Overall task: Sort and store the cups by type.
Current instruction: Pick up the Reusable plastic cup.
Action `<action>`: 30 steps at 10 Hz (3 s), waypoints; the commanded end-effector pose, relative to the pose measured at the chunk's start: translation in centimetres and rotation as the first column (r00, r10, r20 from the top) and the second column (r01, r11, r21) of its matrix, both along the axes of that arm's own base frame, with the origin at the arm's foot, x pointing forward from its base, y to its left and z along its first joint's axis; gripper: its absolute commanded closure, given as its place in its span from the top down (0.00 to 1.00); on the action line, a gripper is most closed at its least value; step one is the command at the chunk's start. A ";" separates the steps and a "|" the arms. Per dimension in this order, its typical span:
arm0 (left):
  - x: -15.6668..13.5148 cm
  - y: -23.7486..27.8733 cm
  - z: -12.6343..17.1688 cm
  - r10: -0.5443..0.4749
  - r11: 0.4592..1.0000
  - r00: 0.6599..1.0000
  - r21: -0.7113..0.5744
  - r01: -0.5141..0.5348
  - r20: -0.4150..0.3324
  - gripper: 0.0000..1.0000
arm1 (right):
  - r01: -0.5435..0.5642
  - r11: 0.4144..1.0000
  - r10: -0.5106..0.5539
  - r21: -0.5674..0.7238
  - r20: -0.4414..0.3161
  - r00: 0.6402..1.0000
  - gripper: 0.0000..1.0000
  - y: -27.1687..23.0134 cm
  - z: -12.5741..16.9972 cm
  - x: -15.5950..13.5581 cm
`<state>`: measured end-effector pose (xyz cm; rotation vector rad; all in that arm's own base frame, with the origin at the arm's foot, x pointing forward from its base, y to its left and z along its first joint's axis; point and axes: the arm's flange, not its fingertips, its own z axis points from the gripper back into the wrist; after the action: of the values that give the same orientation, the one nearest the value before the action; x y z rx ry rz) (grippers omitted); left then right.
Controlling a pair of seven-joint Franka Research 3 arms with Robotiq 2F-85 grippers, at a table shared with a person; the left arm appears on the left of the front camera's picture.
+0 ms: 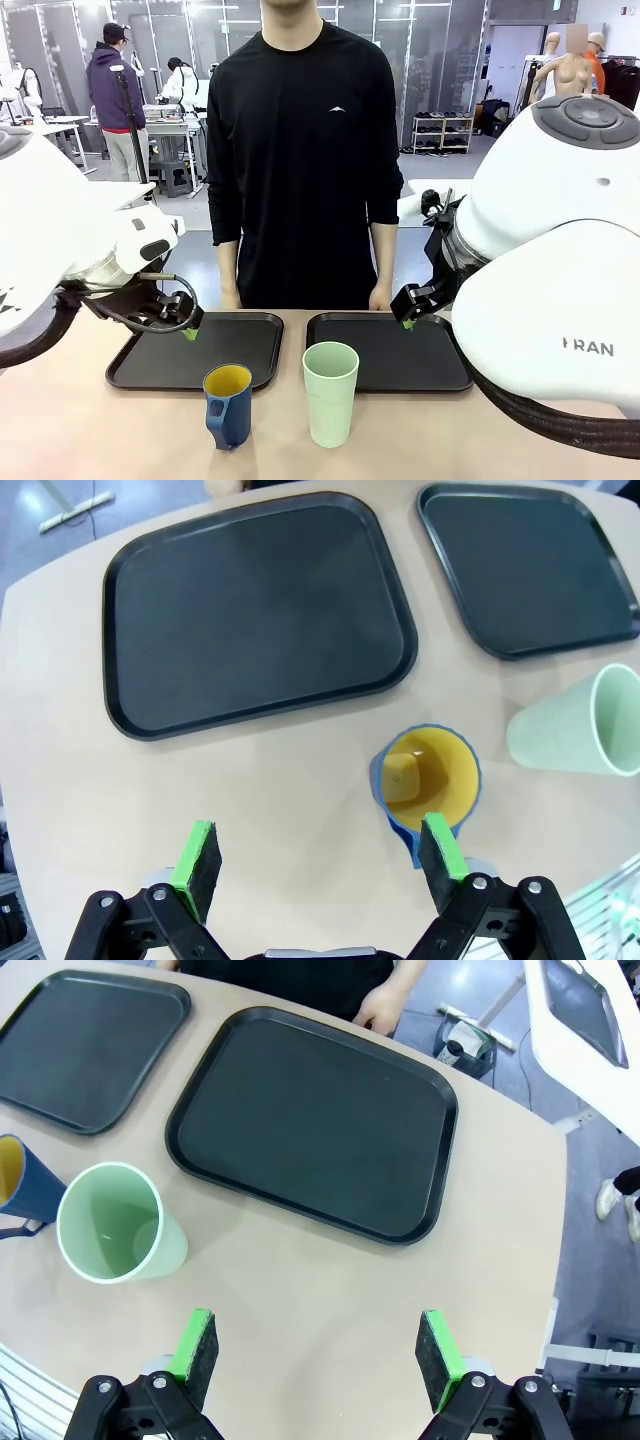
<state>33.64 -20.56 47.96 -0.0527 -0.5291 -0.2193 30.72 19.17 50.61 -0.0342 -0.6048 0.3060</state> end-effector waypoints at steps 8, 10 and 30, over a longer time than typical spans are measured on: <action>16.9 14.3 -3.3 0.080 0.994 0.991 -0.068 -0.088 -0.108 1.00 | 0.111 0.993 -0.104 0.045 -0.139 0.985 1.00 -7.1 -3.2 14.0; 18.9 15.7 -4.3 0.045 0.997 0.995 -0.057 -0.050 -0.085 1.00 | 0.072 0.995 -0.061 0.069 -0.150 0.987 1.00 -7.8 -4.6 16.3; 21.3 16.3 -5.3 0.057 0.998 0.998 -0.009 -0.057 -0.037 1.00 | 0.073 0.996 -0.065 0.047 -0.145 0.987 1.00 -8.3 -5.9 18.6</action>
<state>55.07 -4.41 42.47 -0.0482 -0.5000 -0.1611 49.38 10.84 44.71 0.0120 -0.4668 0.2214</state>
